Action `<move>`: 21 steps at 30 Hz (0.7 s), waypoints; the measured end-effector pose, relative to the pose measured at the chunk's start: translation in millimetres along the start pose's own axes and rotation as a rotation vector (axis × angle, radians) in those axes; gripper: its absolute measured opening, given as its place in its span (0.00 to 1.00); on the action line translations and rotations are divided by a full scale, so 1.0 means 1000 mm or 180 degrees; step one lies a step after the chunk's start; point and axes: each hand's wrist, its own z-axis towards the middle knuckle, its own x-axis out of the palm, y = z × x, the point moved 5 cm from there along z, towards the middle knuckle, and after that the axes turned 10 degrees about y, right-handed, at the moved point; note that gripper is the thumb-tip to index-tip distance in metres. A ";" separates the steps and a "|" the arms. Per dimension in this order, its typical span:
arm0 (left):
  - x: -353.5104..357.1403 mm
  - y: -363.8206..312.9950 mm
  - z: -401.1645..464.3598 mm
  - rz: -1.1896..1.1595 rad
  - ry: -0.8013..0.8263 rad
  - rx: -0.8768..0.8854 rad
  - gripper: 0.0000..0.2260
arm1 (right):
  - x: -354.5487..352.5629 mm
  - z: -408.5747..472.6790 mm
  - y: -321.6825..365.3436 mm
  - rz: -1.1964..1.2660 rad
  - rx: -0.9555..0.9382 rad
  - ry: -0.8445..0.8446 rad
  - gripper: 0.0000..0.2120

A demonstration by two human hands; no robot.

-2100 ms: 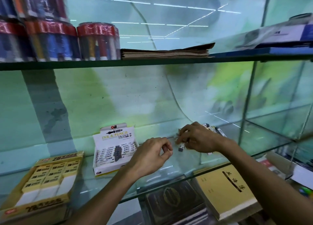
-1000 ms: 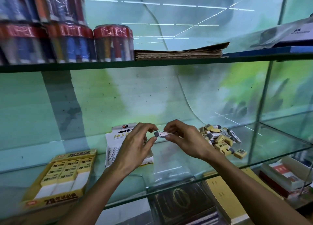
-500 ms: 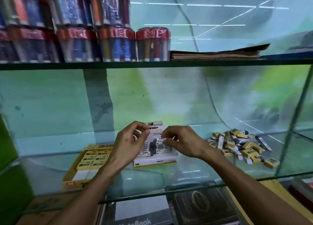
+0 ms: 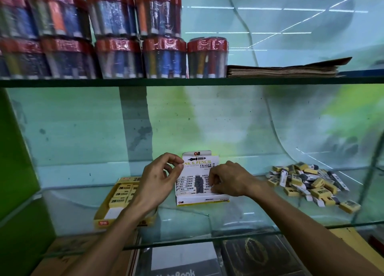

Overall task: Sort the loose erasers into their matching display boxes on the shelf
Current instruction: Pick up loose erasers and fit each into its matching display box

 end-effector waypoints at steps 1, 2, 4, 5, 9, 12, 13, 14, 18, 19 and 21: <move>0.001 0.000 0.000 -0.0004 0.0006 0.0003 0.02 | 0.000 0.000 0.000 0.0004 0.0001 -0.0004 0.07; 0.002 -0.001 0.000 -0.0013 0.0018 0.0004 0.02 | 0.001 0.000 0.000 0.0005 -0.0003 -0.0004 0.07; 0.006 -0.002 0.001 -0.0036 0.0056 0.0028 0.03 | 0.000 -0.002 -0.002 0.0044 -0.0031 -0.0016 0.06; 0.009 -0.002 0.001 -0.0057 0.0092 0.0044 0.03 | -0.001 -0.004 -0.003 0.0091 -0.0057 -0.0048 0.06; 0.031 -0.009 0.005 -0.0158 0.0349 0.0121 0.06 | -0.009 -0.020 -0.023 0.0416 -0.0069 -0.0442 0.03; 0.057 -0.025 0.009 -0.0213 0.0558 0.0292 0.07 | -0.015 -0.040 -0.051 0.0538 0.0059 -0.0793 0.03; 0.068 -0.030 0.011 -0.0217 0.0639 0.0340 0.06 | -0.017 -0.047 -0.062 0.0577 0.0120 -0.0872 0.03; 0.078 -0.035 0.012 -0.0231 0.0723 0.0385 0.06 | -0.019 -0.055 -0.073 0.0605 0.0189 -0.0932 0.03; 0.122 -0.051 0.020 -0.0301 0.1057 0.0577 0.04 | -0.030 -0.087 -0.119 0.0706 0.0644 -0.1155 0.04; 0.131 -0.055 0.021 -0.0255 0.1123 0.0637 0.03 | -0.033 -0.094 -0.131 0.0728 0.0796 -0.1210 0.04; 0.150 -0.064 0.025 -0.0153 0.1236 0.0769 0.02 | -0.036 -0.106 -0.155 0.0700 0.1127 -0.1287 0.06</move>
